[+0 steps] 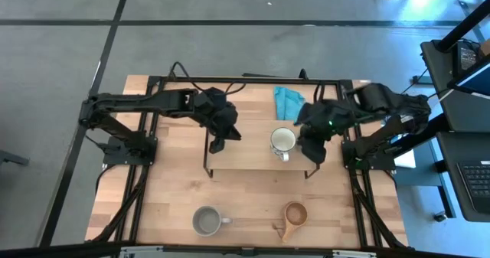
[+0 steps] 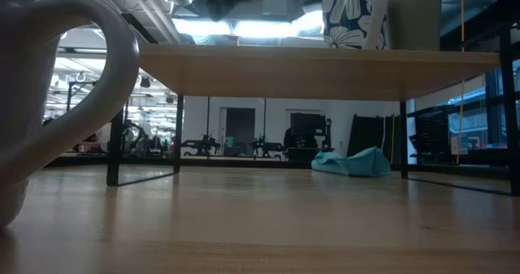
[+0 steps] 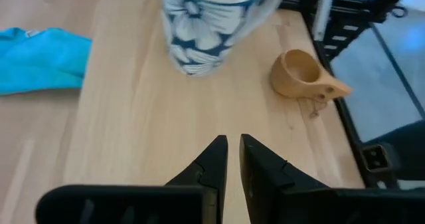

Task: Stack small to large cups/mugs on shelf
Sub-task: Put the gray mug on the shelf

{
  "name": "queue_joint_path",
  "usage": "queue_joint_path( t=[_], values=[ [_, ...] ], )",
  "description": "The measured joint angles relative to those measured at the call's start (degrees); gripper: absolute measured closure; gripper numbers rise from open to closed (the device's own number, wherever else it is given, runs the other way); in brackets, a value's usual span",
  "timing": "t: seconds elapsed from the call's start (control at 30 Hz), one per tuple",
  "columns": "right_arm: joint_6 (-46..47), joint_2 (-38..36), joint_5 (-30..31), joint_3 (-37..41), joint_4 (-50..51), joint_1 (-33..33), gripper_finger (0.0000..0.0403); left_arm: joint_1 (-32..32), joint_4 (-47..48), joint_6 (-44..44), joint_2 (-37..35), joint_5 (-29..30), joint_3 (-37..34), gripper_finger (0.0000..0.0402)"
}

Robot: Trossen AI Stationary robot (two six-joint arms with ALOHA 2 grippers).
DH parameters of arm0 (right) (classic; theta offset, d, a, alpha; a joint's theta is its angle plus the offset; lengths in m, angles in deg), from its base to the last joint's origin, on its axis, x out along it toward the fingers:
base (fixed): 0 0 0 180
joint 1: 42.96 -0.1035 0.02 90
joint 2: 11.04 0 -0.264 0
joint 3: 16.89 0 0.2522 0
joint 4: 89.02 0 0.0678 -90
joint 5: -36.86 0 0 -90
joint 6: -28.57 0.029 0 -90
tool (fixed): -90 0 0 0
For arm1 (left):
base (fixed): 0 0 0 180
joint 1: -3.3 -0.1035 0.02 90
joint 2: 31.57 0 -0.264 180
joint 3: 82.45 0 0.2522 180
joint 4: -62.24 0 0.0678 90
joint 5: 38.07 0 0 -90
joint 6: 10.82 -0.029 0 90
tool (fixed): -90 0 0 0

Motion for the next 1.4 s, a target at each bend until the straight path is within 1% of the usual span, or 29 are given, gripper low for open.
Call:
queue_joint_path(
  t=[0.17,0.33,0.4,0.47,0.6,0.83,0.93,1.03,1.1,1.2,1.3,1.4],
  values=[
    [4.73,0.02,4.83,0.02,-2.12,-3.91,0.0325,2.09,5.54,-0.05,-4.07,0.11,0.02,0.0366],
    [9.29,0.04,9.10,0.04,-2.85,-6.60,0.0325,4.47,14.56,-0.04,-7.30,1.32,-0.08,0.0366],
    [10.90,0.05,10.81,0.04,-4.44,-7.63,0.0325,5.65,15.74,0.30,-8.72,2.84,-1.20,0.0366],
    [12.31,0.30,12.72,0.04,-6.46,-8.75,0.0325,6.83,15.66,1.75,-11.01,3.45,-4.08,0.0366],
    [14.96,1.98,14.50,0.04,-10.42,-10.83,0.0325,9.73,12.85,6.60,-16.46,4.47,-11.10,0.0366],
    [19.44,7.18,14.34,0.07,-15.51,-13.58,0.0325,16.63,6.11,16.54,-27.02,8.57,-22.55,0.0366],
    [19.90,9.33,12.67,0.07,-17.37,-14.45,0.0325,20.22,4.80,23.69,-31.07,11.76,-26.19,0.0366],
    [19.85,11.13,8.94,0.07,-18.38,-14.77,0.0325,24.97,3.04,31.90,-34.43,14.85,-28.86,0.0366],
    [19.73,12.37,6.83,0.07,-18.36,-15.17,0.0325,28.44,0.40,36.36,-35.72,16.86,-30.25,0.0366],
    [18.51,13.71,6.12,0.07,-18.41,-16.16,0.0325,33.51,-3.00,43.11,-36.13,20.32,-31.74,0.0366],
    [18.19,14.69,5.87,0.07,-18.69,-17.73,0.0325,38.42,-7.80,49.67,-35.16,24.35,-33.40,0.0366],
    [17.95,15.73,5.89,0.07,-19.62,-19.26,0.0325,43.26,-11.60,54.18,-32.86,27.90,-34.30,0.0366]
  ],
)
